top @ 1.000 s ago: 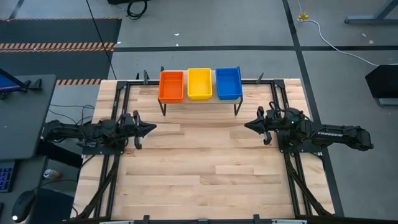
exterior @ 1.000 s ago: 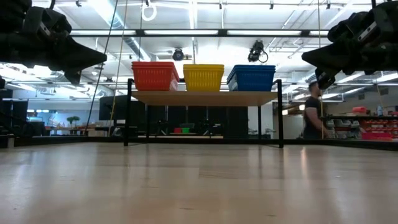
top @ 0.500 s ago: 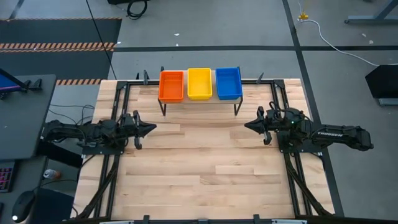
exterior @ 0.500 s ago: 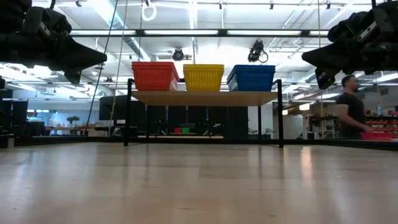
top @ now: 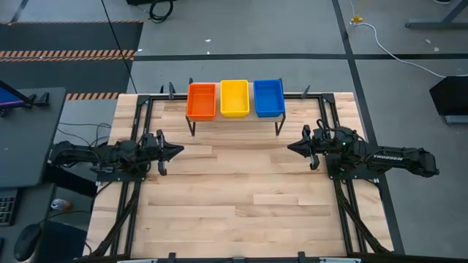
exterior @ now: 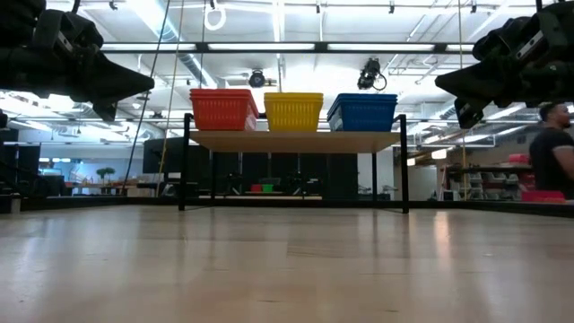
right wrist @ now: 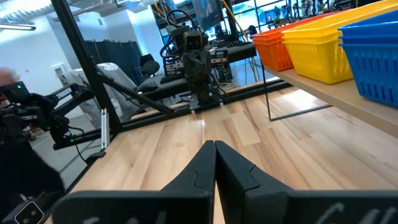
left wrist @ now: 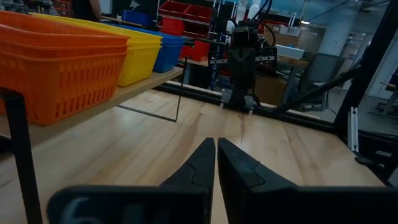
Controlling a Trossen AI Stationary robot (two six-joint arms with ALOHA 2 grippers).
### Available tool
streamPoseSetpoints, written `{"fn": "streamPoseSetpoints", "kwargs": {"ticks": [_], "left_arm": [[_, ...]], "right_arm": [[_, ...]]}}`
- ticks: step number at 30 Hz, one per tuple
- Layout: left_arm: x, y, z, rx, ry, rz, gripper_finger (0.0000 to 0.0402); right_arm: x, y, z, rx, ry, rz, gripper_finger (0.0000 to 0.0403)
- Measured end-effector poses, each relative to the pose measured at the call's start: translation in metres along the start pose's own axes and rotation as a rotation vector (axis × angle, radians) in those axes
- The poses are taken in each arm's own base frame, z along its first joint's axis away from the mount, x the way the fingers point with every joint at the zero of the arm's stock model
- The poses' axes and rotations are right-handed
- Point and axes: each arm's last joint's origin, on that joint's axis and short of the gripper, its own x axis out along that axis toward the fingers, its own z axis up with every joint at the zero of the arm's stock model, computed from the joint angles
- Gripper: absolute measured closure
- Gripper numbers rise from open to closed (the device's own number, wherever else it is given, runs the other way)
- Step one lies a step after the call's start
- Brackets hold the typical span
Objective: Stack baskets on shelf by color
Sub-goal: Return to Home Position
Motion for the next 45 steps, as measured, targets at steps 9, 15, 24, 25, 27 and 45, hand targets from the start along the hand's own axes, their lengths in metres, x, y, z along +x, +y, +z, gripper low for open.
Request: {"fn": "streamPoseSetpoints", "kwargs": {"ticks": [9,15,24,25,27,45], "left_arm": [[0.0,0.0,0.0,0.0,0.0,0.0,0.0382],[0.0,0.0,-0.0001,0.001,0.0,0.0,0.0379],[0.0,0.0,-0.0002,0.001,0.001,0.0,0.0373],[0.0,0.0,-0.0001,0.0,0.0,0.0,0.0374],[0.0,0.0,-0.0002,0.001,0.001,0.0,0.0376],[0.0,0.0,-0.0002,0.0,0.001,0.0,0.0376]], "right_arm": [[0.0,0.0,0.0,-0.001,0.0,0.0,0.0387],[0.0,0.0,0.0,0.0,-0.001,-0.001,0.0388],[0.0,0.0,0.0,0.0,0.0,0.0,0.0389],[0.0,0.0,0.0,0.0,0.0,0.0,0.0389],[0.0,0.0,0.0,0.0,-0.001,-0.001,0.0389],[0.0,0.0,0.0,0.0,0.0,0.0,0.0389]]}}
